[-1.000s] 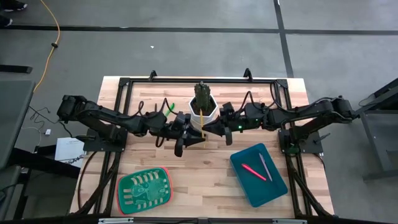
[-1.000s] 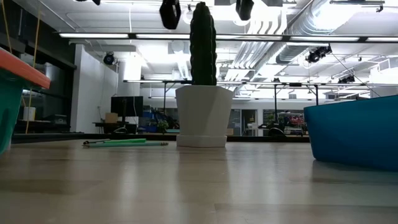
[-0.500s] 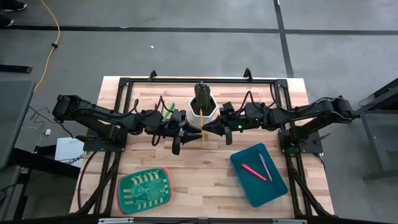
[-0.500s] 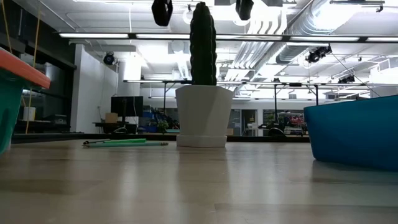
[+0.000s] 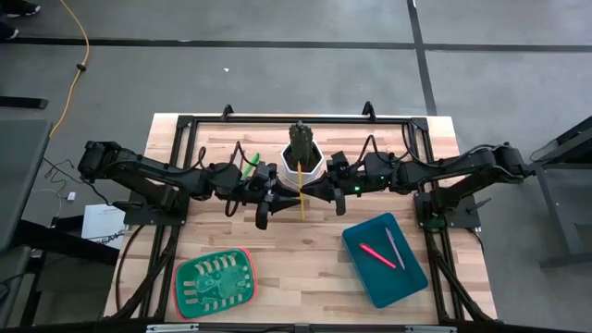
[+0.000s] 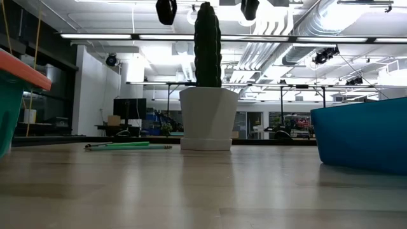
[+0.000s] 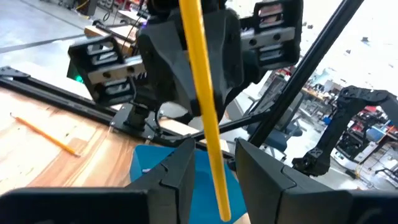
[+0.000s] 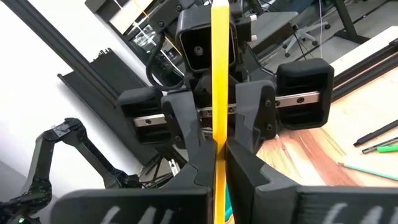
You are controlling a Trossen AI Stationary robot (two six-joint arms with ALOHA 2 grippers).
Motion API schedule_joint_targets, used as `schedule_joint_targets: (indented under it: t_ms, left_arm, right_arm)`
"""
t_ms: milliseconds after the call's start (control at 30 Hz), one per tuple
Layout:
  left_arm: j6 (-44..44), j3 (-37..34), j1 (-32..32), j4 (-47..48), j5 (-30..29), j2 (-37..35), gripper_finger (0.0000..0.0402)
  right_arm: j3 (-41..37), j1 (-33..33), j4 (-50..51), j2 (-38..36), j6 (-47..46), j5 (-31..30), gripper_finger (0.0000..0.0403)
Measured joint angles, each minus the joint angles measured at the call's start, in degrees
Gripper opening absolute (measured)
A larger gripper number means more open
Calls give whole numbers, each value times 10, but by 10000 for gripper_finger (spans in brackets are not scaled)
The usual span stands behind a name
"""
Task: Sort pens & pencils
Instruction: Put the yellow pencil into the green bin
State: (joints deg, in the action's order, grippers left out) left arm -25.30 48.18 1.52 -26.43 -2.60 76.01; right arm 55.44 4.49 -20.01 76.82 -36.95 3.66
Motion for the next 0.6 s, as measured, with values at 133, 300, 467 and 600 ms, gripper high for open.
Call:
schedule_joint_targets:
  t_ms: [133,300,467,600]
  left_arm:
    - [0,0,0,-2,-3,0,93]
    - [0,0,0,-4,-4,0,51]
    - [5,0,0,-6,-4,0,15]
    - [6,0,0,-6,-4,0,3]
  right_arm:
    - [0,0,0,0,3,0,6]
    - [0,0,-5,0,9,0,6]
    - [0,0,-5,0,10,0,6]
    - [0,0,-5,0,10,0,6]
